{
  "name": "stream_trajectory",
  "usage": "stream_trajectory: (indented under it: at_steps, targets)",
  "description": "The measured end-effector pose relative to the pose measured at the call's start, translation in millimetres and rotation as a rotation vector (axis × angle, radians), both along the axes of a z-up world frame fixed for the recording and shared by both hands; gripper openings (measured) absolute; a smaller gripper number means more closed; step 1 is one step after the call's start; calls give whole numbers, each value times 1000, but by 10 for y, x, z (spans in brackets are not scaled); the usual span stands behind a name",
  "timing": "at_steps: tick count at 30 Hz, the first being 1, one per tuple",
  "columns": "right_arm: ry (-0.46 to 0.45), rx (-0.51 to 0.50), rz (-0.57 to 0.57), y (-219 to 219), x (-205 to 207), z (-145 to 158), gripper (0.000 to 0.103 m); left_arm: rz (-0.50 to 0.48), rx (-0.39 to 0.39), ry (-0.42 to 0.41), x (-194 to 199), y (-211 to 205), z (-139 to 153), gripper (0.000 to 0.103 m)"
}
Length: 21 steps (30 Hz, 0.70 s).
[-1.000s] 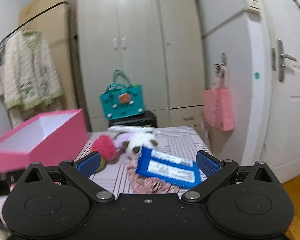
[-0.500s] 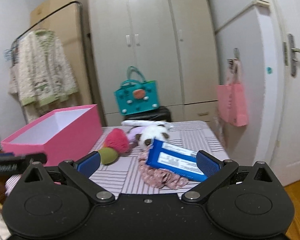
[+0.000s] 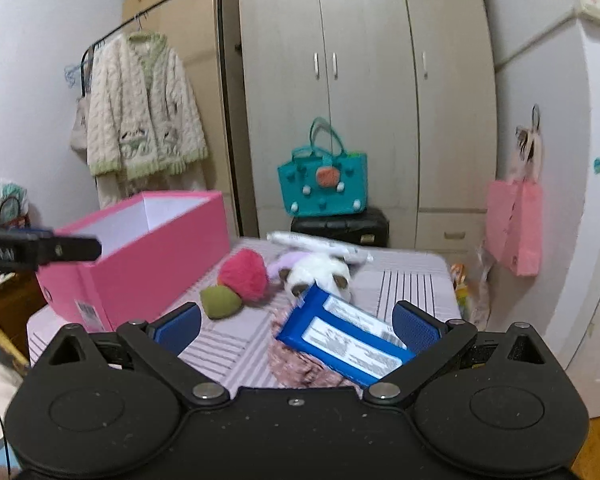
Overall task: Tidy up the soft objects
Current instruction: 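Reach to the blue wipes pack and grasp it with both grippers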
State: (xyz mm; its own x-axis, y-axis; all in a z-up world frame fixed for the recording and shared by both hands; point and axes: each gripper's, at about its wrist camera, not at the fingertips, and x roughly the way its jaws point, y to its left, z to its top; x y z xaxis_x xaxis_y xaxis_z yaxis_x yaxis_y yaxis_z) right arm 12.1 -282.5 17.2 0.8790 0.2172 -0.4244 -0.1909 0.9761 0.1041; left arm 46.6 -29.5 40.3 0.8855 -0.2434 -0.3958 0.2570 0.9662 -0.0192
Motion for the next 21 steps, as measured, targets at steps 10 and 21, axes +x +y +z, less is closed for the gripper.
stream_trajectory:
  at_steps: [10,21]
  targets:
    - [133,91,25,-458,380,-302,103,-194,-1,69,382,-642,-46,103]
    - [293,199,6,-774,778,-605,77,-256,-32,169,841,-1011,-351,100]
